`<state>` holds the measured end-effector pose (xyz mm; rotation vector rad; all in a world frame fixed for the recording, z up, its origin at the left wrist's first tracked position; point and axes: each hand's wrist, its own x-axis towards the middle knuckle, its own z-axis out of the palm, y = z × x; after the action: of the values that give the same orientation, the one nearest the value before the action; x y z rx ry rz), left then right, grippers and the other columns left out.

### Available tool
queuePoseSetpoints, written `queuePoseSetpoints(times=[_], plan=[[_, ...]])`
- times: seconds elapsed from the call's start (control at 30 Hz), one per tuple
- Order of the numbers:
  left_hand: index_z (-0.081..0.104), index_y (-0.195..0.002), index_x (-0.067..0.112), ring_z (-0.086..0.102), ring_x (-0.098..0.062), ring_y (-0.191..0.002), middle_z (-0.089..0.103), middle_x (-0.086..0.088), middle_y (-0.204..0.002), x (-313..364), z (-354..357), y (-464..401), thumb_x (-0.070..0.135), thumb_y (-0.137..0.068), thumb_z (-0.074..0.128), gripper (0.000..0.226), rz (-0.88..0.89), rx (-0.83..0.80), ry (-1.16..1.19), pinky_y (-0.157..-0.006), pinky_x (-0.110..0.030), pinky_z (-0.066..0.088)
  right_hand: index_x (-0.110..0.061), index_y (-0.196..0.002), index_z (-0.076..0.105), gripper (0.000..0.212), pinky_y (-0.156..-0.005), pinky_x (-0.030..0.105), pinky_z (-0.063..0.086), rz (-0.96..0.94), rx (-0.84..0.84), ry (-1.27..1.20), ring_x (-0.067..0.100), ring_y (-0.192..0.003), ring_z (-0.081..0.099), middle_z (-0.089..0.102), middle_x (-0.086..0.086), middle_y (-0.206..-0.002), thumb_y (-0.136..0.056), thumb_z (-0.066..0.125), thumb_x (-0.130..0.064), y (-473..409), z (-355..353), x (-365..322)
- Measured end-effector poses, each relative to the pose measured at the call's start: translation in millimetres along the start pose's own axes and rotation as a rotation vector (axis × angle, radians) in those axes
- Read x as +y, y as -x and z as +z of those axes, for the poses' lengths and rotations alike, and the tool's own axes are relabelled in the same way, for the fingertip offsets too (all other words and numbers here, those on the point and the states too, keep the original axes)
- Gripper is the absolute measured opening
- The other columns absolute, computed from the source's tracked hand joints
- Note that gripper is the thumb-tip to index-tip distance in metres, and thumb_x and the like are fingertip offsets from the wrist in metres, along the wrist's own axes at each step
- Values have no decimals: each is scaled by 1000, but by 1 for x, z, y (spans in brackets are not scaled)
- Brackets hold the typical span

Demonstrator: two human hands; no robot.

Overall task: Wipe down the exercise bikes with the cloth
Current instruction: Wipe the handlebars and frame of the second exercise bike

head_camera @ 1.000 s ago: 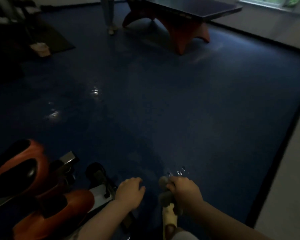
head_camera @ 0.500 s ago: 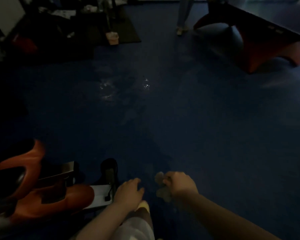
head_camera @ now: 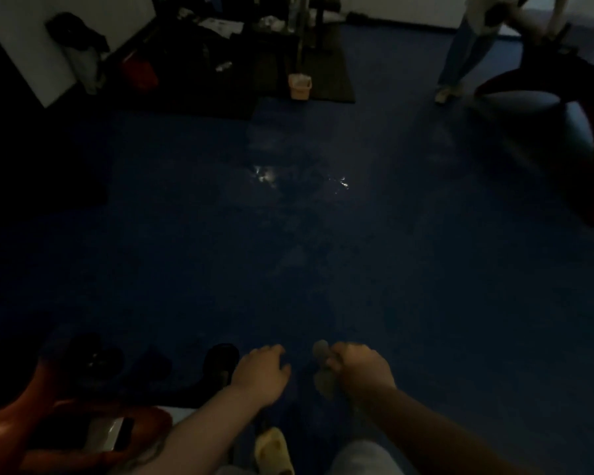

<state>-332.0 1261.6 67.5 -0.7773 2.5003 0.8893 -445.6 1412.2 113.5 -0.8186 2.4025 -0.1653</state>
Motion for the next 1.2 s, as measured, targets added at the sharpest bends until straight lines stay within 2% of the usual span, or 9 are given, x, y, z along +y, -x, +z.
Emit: queuePoseSetpoints(times=[0.23,0.4,0.47,0.6,0.7,0.8,0.93,1.07,1.2], plan=[[50,-130,21,53,-19,-118,55,0,-133,-5,-39,-51,37,-96,41,38,-119,51,106,-98,-29,43,-19,-111,58,26,-84,32,46,-173,-87,71,24,-107,57,62,4,-116,-97,43,-35,-78,-28,-20],[58,-113,20,58,-16,-104,63,1,-119,-24,-69,-96,36,-94,42,29,-292,166,225,-86,-26,45,-21,-103,59,25,-72,29,41,-311,-126,105,19,-96,60,64,0,-105,-97,40,-36,-167,-69,-48],[58,-111,19,58,-17,-104,63,0,-118,-24,-82,-118,34,-94,42,28,-361,188,255,-83,-26,43,-21,-101,59,25,-69,28,40,-400,-143,135,17,-92,60,64,-1,-103,-97,40,-36,-204,-91,-57],[57,-115,19,57,-18,-107,62,-2,-120,-7,-110,-163,33,-94,41,30,-445,256,340,-87,-25,44,-23,-101,58,17,-70,30,43,-532,-169,234,17,-92,61,64,-3,-105,-92,47,-32,-268,-140,-69],[57,-115,20,59,-17,-105,63,-1,-118,7,-129,-196,35,-93,43,30,-484,348,403,-91,-31,47,-22,-100,60,22,-72,30,43,-593,-186,256,16,-94,61,64,-3,-106,-94,43,-34,-307,-165,-77],[59,-112,19,60,-19,-104,64,-1,-116,18,-138,-213,33,-91,46,28,-518,413,473,-90,-35,48,-22,-99,61,17,-69,28,40,-659,-215,312,14,-92,60,64,-4,-105,-91,51,-33,-329,-179,-90],[58,-118,23,59,-18,-109,62,2,-123,5,-150,-220,33,-91,45,32,-635,436,553,-91,-30,47,-23,-86,54,17,-69,28,42,-745,-238,357,16,-90,61,66,-1,-102,-97,44,-33,-360,-180,-130],[59,-111,18,60,-19,-102,64,-1,-117,-32,-170,-224,31,-92,45,27,-768,482,586,-84,-29,49,-21,-98,61,22,-65,27,41,-830,-255,374,15,-87,61,66,-2,-100,-97,43,-33,-388,-176,-183],[58,-105,17,60,-20,-101,64,-3,-114,-69,-199,-240,31,-89,45,25,-839,505,642,-86,-34,50,-23,-101,61,22,-68,29,44,-925,-304,422,15,-89,61,65,-3,-102,-96,43,-35,-418,-171,-237]])
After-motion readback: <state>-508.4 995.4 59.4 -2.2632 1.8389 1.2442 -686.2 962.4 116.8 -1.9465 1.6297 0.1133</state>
